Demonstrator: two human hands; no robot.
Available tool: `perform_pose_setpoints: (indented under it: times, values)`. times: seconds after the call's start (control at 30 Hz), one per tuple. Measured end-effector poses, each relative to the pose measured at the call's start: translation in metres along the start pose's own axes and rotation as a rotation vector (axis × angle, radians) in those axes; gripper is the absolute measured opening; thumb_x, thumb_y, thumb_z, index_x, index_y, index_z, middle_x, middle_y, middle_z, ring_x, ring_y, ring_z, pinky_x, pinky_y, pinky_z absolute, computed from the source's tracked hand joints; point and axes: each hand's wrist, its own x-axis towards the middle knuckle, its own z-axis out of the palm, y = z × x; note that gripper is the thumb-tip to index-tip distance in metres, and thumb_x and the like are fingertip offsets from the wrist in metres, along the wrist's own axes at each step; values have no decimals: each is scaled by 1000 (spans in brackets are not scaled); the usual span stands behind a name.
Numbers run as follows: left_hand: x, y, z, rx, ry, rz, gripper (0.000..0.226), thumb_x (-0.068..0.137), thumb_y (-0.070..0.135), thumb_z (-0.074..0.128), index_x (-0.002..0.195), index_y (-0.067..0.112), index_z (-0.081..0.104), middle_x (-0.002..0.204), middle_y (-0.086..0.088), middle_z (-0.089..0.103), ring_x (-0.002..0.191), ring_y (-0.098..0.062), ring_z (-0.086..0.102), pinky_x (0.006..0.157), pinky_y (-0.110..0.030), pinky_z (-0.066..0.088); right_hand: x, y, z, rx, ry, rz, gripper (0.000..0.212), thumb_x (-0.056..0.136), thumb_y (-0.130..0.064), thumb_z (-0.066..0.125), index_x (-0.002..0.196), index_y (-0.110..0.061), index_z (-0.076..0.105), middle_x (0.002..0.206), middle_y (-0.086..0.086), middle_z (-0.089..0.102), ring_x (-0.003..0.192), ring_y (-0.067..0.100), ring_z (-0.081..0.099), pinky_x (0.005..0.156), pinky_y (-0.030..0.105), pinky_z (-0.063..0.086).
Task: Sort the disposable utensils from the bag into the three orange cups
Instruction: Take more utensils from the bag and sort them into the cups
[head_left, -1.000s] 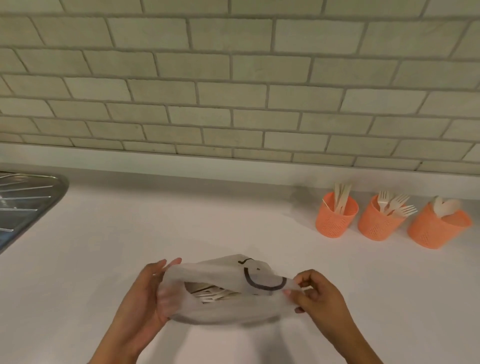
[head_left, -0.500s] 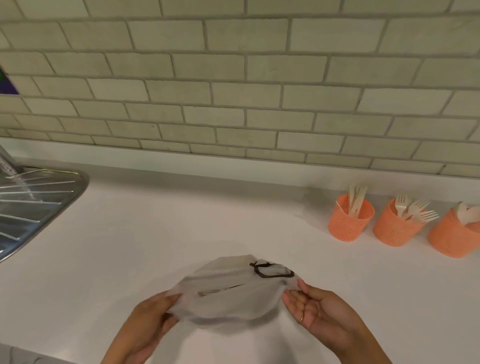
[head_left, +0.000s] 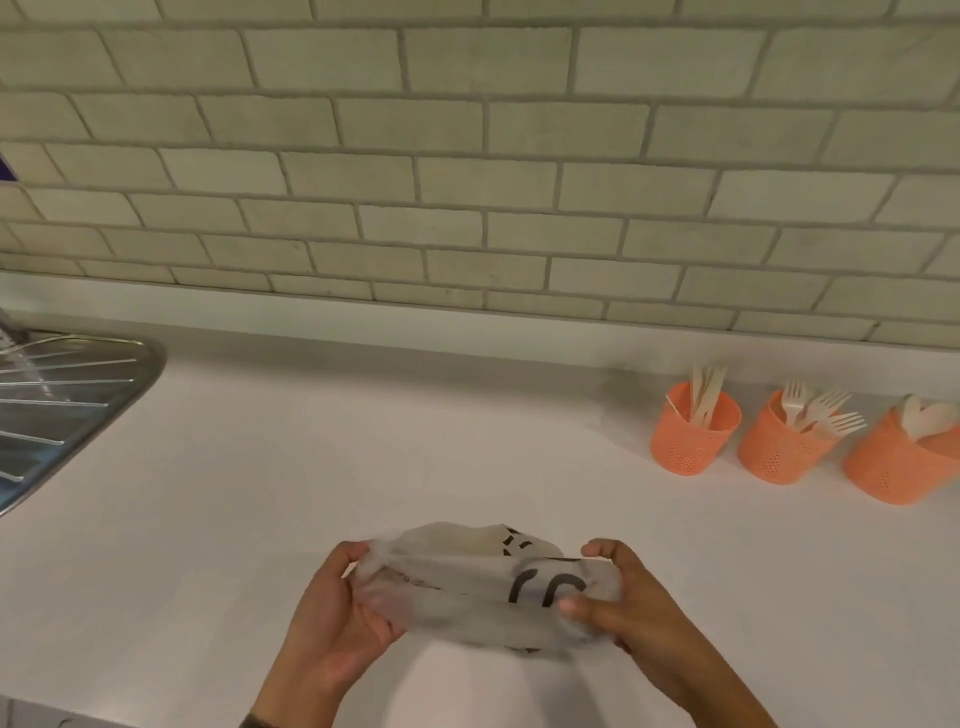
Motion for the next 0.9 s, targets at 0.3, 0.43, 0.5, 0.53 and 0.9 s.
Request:
perform_pose_setpoints:
  times: [0.3,0.43,0.5,0.53,0.9]
  values:
    - [-9,-1,1,995,188,690,49,77,0,68,89,40,43,94,3,62,79,-24,64,69,-28,49,-4,5,1,-628,546,-379,21,78,-26,72,76,-31,52,85,-11,58,69,5,55,59,16,39]
    - [-8,9,-19,1537,279,1102,57,67,-17,64,62,39,55,99,16,58,80,-11,54,70,-23,42,-4,2,0,-756,529,-302,26,86,-18,62,67,-36,60,74,-13,65,63,5,58,58,13,39]
    - [-12,9,-22,1764,250,1060,70,65,-23,57,70,46,66,107,13,57,75,-10,48,65,-15,36,-3,0,1,-602,484,-231,30,86,-8,57,69,-30,68,65,-13,69,54,7,61,58,21,50]
    - [-13,7,-21,1870,230,1010,78,66,-22,51,85,51,67,113,12,55,79,-10,46,67,-14,35,-2,-2,1,-423,449,-177,27,87,-4,55,75,-22,72,61,-10,69,48,7,61,60,28,56]
    - [2,-6,-8,1669,53,393,73,82,-6,45,141,31,23,127,8,35,113,-12,48,88,-13,37,24,-9,15,803,-18,377,31,86,8,35,99,15,62,85,24,68,69,31,67,62,41,59]
